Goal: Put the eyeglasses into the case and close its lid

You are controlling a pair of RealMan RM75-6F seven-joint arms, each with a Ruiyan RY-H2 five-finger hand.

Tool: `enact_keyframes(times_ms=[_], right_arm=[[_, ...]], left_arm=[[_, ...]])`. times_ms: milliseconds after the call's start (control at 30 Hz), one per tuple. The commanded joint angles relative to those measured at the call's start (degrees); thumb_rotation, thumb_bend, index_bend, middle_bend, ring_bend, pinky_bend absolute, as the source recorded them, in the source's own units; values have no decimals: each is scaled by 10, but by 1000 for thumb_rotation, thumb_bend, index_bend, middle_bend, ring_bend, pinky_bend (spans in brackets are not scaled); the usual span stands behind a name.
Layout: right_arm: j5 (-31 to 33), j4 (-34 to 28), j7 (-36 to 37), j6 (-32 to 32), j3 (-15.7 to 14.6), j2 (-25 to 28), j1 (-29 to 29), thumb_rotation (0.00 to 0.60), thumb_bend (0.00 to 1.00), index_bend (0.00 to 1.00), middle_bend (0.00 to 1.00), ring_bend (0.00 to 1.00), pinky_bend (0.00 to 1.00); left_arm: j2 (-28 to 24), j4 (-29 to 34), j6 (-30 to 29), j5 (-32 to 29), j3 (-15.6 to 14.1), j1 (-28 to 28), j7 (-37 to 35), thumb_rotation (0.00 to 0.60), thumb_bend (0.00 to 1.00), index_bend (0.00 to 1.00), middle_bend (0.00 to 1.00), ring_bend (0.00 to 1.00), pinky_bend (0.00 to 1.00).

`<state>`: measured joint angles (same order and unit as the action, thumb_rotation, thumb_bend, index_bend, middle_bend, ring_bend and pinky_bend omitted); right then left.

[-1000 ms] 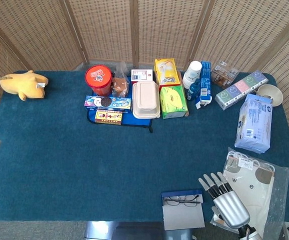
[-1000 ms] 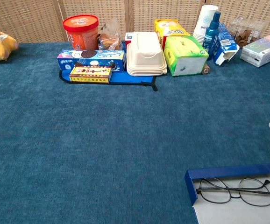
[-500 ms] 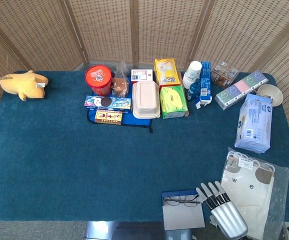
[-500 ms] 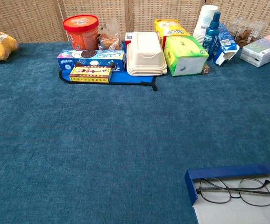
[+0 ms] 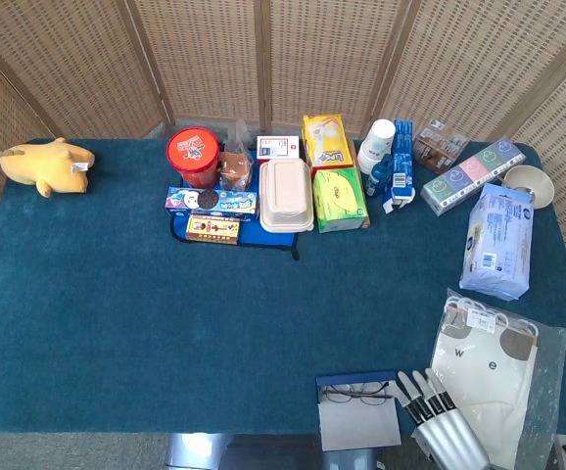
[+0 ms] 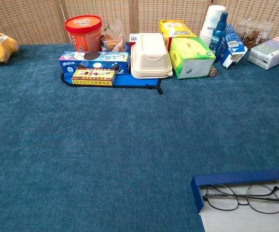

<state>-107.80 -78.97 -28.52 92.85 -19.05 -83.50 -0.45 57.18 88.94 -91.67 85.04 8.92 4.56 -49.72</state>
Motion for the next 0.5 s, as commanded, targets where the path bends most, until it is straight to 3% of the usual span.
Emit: enact_keyframes(times_ms=[33,500], right_arm=[[-6,11,5,3,-1,-4,-8,600,232,0,0,0,61],[-38,68,30,19,-1,-32,-39,600,232,0,0,0,53]], left_arm=[[0,1,-3,2,-2,-3,-2,600,308,145,275,177,70],[-1,-4,-14,11,-7,-11,-19,600,308,140,274,174,67]])
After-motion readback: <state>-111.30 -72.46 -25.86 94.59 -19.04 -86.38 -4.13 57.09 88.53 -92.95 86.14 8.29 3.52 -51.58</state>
